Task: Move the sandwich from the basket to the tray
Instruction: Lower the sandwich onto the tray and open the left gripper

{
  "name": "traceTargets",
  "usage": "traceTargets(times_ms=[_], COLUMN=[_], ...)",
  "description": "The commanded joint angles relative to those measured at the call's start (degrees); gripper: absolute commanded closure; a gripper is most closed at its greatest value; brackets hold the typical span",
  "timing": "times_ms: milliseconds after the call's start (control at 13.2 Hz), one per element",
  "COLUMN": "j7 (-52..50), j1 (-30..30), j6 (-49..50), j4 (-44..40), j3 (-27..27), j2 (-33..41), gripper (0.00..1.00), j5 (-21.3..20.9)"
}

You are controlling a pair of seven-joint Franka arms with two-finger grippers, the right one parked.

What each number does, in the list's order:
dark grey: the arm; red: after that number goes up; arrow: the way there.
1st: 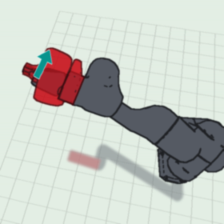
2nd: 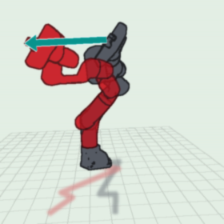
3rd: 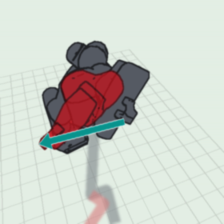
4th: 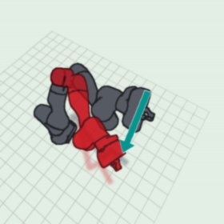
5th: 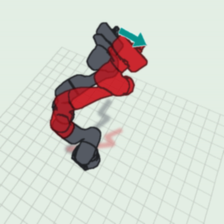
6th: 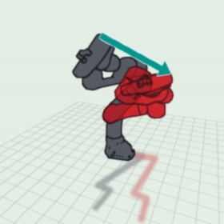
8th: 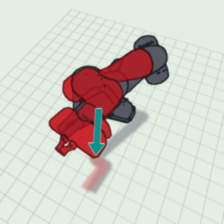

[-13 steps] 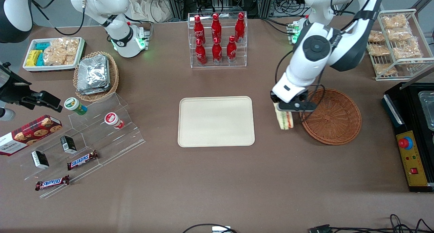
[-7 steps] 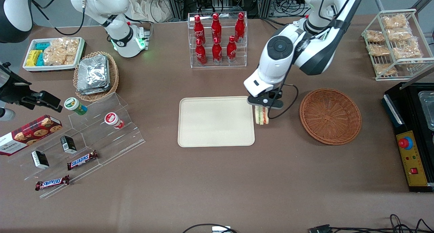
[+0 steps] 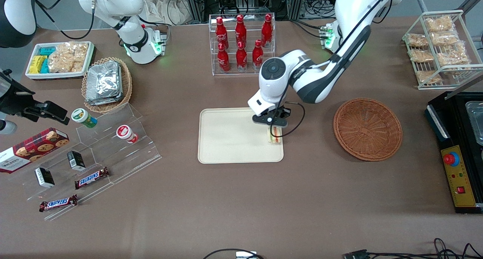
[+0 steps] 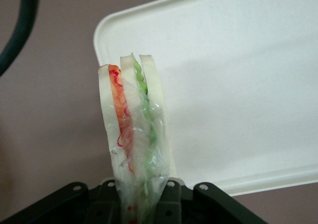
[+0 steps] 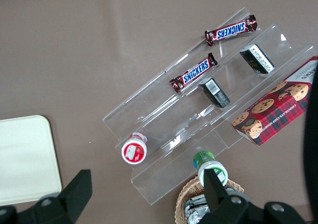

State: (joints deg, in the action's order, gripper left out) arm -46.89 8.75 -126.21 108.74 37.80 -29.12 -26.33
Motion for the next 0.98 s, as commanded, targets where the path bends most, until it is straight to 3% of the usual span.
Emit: traceTargets(times_ms=[0,378,454,529,605,908], j7=[-4.3,-6.2,-6.3,-7.3,-9.3,-11.5], j1=[2.8,3.2,3.2,3.2,3.2,2.2], j6=[0.7,0.4,0.4,0.5,0.5,1.8], j4=[-4.5,-4.9,-4.9,-4.9,-4.9,-7.8], j3=[-0.4,-0.4,-0.4,-0.4,-0.4,-0.4], j2=[-6.6,-9.1,-9.1,-9.1,-9.1,-7.9], gripper=[0.99,0.96,0.83,0.48,0.04,0.0], j5=[-4.9,-6.9,-6.8,-6.7,-6.8,-5.7])
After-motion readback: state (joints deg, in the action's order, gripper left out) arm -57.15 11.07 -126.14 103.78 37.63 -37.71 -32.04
